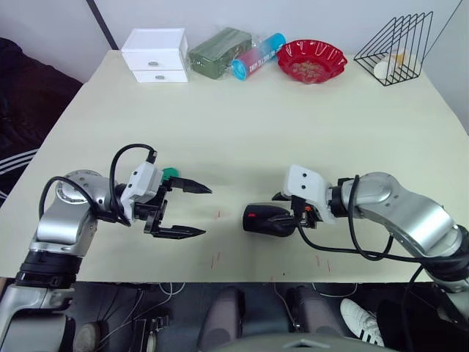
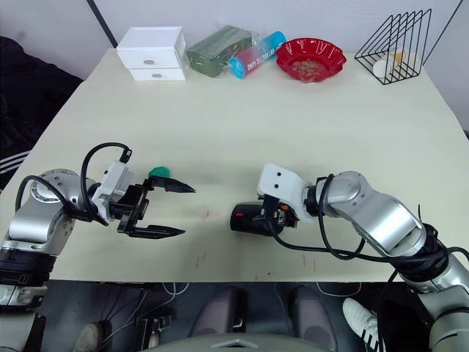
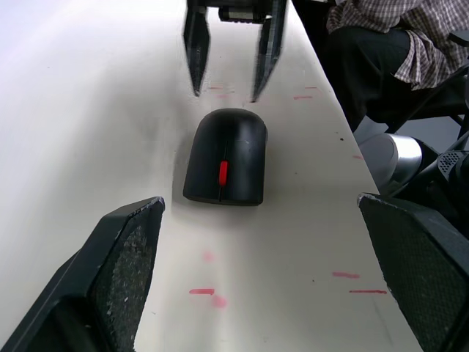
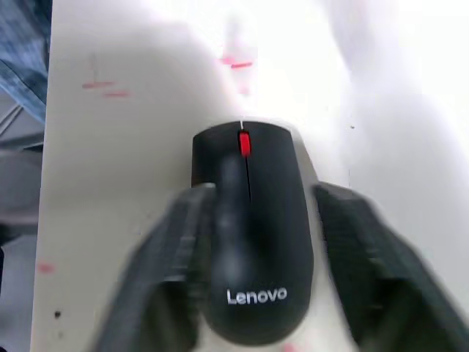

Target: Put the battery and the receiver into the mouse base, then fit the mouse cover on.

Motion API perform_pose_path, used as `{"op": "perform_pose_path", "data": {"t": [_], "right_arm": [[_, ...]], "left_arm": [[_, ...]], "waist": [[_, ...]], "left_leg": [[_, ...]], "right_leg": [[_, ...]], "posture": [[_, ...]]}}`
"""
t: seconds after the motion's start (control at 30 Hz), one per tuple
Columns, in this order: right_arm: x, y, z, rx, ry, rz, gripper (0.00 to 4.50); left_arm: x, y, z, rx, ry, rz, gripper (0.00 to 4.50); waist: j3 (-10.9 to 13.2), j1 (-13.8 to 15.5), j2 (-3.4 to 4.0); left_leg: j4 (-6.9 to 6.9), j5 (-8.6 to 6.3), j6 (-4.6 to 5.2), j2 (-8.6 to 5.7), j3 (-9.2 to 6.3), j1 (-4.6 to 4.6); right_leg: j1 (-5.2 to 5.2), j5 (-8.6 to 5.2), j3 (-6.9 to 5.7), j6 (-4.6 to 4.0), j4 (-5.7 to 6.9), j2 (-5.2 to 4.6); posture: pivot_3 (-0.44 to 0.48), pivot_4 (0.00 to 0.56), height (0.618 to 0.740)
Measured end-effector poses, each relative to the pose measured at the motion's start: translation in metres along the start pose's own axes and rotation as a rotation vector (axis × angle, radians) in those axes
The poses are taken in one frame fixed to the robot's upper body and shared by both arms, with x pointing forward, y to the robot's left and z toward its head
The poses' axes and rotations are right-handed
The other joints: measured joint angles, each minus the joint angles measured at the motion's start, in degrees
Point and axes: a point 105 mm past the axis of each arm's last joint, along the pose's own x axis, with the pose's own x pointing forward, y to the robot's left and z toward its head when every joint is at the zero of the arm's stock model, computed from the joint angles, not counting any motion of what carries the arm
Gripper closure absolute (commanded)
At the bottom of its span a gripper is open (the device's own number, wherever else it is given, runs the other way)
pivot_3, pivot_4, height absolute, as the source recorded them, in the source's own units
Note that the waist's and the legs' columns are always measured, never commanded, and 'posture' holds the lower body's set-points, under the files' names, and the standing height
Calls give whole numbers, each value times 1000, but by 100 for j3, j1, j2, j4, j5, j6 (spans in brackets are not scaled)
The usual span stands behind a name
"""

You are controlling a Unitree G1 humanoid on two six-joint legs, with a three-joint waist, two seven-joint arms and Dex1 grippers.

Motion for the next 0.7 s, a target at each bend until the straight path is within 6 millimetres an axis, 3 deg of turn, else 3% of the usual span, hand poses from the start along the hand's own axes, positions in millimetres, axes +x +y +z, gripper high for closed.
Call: {"op": "perform_pose_path", "data": {"t": [0.53,0.7], "right_arm": [[43,6,8,8,-6,40,3387],[52,5,-2,23,56,35,3387]], "left_arm": [[-4,-3,-3,-10,-2,22,0],[-4,-5,-5,-15,-3,21,0]], "waist": [[0,-7,0],[0,-3,1]], "left_leg": [[0,1,-1,0,-1,3],[1,1,-2,0,1,3]], "right_leg": [[-1,0,-2,0,7,0],[-1,0,-1,0,7,0]], "posture": [[0,150,740],[0,150,740]]}}
